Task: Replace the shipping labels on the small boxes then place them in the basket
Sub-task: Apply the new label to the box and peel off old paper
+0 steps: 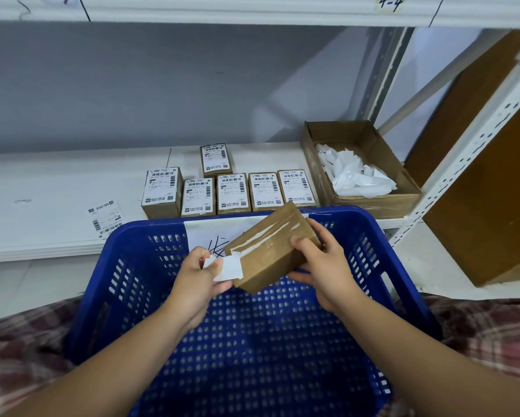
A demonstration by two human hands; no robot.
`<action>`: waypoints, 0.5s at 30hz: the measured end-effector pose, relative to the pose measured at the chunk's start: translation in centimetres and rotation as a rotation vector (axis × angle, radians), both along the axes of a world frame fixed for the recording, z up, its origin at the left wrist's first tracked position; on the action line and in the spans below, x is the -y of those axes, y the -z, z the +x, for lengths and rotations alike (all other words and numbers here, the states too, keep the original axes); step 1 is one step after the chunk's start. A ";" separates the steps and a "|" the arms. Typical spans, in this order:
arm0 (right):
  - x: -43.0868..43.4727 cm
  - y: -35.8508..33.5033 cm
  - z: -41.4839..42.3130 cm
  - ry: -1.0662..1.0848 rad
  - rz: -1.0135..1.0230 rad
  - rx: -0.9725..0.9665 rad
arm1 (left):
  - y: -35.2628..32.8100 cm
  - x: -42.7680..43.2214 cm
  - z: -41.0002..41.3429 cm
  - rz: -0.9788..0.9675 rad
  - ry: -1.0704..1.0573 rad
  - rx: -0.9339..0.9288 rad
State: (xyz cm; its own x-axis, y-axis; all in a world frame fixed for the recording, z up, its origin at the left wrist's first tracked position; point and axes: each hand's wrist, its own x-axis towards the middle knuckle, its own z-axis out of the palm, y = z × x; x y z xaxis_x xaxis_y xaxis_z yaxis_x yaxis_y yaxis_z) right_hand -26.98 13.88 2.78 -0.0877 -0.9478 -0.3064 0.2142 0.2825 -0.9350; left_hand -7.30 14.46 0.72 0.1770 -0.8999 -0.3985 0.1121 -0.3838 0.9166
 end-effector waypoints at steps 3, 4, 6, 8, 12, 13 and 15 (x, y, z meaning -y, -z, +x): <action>0.1 0.0 -0.1 0.028 0.018 0.038 | -0.2 -0.1 0.0 0.027 -0.059 -0.205; 0.1 0.0 -0.1 0.034 0.022 0.047 | -0.3 -0.2 -0.1 0.033 -0.072 -0.249; 0.2 0.0 -0.2 0.040 0.030 0.058 | -0.5 -0.4 -0.1 0.042 -0.081 -0.306; 0.3 -0.2 -0.3 0.047 0.036 0.058 | -0.9 -0.5 -0.1 0.057 -0.072 -0.344; 0.7 -0.8 -0.8 0.052 0.003 0.000 | -1.5 -0.1 0.4 0.073 0.004 -0.364; 0.7 -1.0 -1.0 0.058 -0.005 -0.024 | -1.6 0.0 0.5 0.061 0.048 -0.359; 0.9 -1.1 -1.2 0.072 0.000 -0.059 | -1.7 0.1 0.7 0.046 0.136 -0.361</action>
State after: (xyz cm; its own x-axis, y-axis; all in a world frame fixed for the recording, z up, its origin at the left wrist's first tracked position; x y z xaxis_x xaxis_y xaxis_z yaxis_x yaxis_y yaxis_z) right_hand -28.22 12.98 3.91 -0.1736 -0.9384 -0.2989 0.1787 0.2685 -0.9466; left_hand -6.64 14.40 2.45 -0.1012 -0.8852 -0.4541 0.3695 -0.4572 0.8090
